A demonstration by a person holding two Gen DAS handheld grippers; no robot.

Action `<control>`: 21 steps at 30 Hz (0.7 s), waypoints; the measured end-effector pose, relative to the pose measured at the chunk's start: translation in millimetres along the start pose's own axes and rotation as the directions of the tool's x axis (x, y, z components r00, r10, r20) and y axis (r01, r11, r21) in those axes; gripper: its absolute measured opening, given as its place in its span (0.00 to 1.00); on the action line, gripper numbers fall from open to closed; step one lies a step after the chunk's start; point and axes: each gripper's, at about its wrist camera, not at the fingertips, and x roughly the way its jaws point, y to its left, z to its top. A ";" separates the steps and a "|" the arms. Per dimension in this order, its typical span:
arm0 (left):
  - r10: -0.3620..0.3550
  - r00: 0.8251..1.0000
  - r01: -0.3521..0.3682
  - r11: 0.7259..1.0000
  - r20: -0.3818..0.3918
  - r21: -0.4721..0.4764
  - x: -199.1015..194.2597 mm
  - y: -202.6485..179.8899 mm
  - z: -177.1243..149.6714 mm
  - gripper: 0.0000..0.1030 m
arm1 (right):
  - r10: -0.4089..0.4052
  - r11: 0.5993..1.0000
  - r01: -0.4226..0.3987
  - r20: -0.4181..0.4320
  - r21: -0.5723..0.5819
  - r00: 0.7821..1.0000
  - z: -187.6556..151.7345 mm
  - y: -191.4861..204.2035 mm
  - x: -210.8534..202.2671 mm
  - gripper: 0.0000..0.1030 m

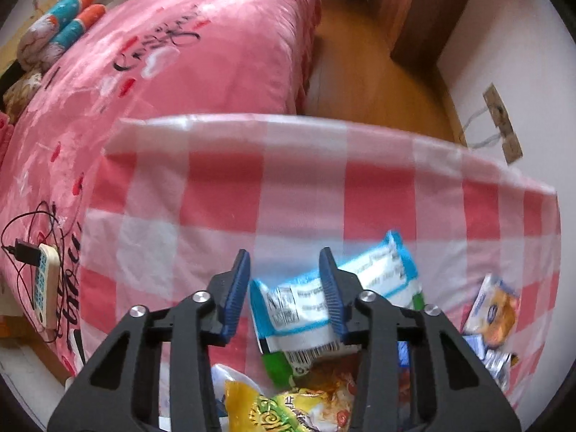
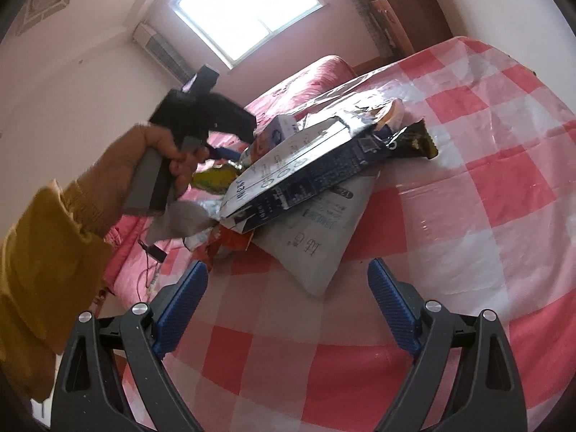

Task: Collect trash
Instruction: 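Move both tools back over the trash pile on the table, then grasp the yellow snack bag with the left tool while the right tool grasps the white paper bag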

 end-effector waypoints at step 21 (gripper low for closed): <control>-0.165 0.985 0.170 0.961 -0.042 0.218 -40.9 -15.7 -117.0 0.28 | -0.031 0.993 0.017 0.111 0.120 0.993 17.6 -36.0 -22.2 0.87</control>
